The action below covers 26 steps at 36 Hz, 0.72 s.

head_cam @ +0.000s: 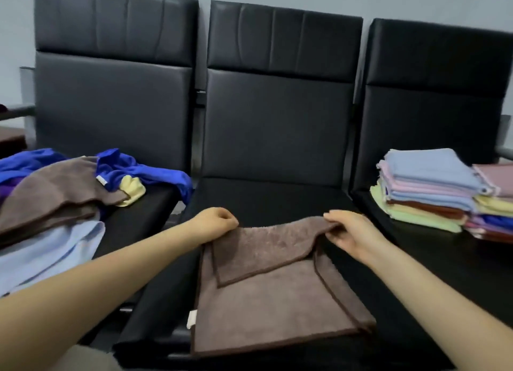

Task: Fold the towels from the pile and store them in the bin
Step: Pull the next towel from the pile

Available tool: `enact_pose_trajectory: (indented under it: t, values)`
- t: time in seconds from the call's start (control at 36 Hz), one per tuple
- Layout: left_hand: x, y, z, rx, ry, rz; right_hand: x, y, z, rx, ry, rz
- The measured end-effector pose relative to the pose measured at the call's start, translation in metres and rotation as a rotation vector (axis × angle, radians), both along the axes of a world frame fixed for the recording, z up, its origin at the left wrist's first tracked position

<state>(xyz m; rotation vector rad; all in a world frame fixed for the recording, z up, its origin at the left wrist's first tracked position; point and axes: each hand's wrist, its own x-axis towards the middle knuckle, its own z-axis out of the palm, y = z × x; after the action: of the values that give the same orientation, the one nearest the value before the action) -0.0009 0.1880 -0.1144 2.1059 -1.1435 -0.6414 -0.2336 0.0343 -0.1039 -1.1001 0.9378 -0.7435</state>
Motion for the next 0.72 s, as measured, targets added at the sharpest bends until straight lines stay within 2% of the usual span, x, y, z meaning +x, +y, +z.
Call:
enact_pose_trajectory:
  t: [0.06,0.11,0.17,0.22,0.31,0.53,0.58,0.72]
  values:
    - [0.006,-0.002,-0.011,0.026,-0.369,-0.056,-0.005,-0.007,-0.023,-0.18,0.271,0.056]
    - [0.001,-0.002,-0.015,-0.012,-0.567,-0.165,-0.009,-0.013,-0.036,-0.416,0.499,0.094]
    - [-0.013,-0.001,-0.016,-0.052,-0.586,-0.286,-0.01,-0.018,-0.043,-0.581,0.59,0.118]
    - [-0.027,-0.001,-0.02,-0.049,-0.583,-0.393,-0.011,-0.022,-0.044,-0.681,0.582,0.138]
    - [-0.034,-0.004,-0.029,0.019,-0.68,-0.505,-0.011,-0.025,-0.045,-0.777,0.563,0.229]
    - [-0.028,-0.018,-0.036,-0.092,-0.699,-0.541,-0.01,-0.039,-0.048,-0.714,0.505,0.308]
    - [-0.024,-0.021,-0.033,-0.125,-0.622,-0.505,-0.009,-0.04,-0.047,-0.696,0.483,0.317]
    - [-0.001,-0.036,-0.018,-0.188,-0.371,-0.237,-0.014,-0.044,-0.047,-0.594,0.415,0.341]
